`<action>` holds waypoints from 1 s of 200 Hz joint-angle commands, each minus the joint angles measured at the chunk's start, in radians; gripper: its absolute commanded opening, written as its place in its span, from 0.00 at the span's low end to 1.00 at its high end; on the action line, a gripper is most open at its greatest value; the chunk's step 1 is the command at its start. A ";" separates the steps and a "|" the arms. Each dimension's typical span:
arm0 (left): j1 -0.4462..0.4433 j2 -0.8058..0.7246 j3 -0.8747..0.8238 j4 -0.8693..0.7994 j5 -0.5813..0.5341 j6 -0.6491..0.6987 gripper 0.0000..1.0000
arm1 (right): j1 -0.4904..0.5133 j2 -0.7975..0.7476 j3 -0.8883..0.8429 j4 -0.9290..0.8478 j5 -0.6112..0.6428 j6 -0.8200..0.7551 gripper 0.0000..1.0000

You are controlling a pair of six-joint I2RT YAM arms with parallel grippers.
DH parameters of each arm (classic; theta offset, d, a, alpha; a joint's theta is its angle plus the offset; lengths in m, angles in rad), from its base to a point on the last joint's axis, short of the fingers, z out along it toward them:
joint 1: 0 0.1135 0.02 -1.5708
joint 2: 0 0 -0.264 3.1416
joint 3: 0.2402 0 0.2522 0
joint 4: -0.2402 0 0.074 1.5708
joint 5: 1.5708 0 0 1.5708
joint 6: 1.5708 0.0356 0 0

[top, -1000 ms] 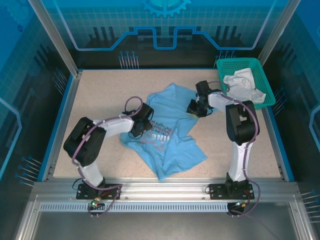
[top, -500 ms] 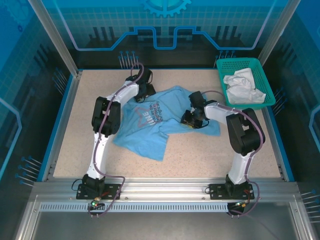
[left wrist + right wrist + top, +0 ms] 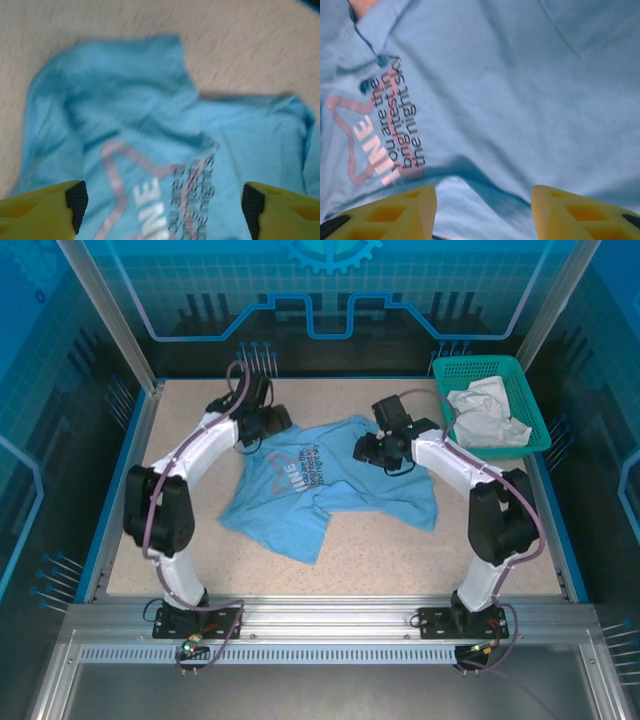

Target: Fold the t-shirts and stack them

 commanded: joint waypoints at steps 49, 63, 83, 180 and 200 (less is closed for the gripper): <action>0.008 0.136 -0.069 0.141 0.159 -0.176 0.79 | 0.026 0.246 0.146 -0.085 -0.112 -0.124 0.47; 0.009 0.222 0.027 0.084 0.147 -0.159 0.78 | 0.031 0.251 0.123 -0.084 -0.123 -0.127 0.47; 0.013 0.345 0.158 -0.002 0.089 -0.119 0.76 | 0.023 0.239 0.062 -0.071 -0.127 -0.116 0.47; 0.082 0.663 0.683 -0.178 0.116 -0.052 0.76 | -0.056 0.146 0.049 -0.057 -0.031 -0.120 0.49; 0.082 0.643 0.680 -0.149 0.153 -0.042 0.82 | -0.072 0.204 0.169 -0.113 0.061 -0.154 0.49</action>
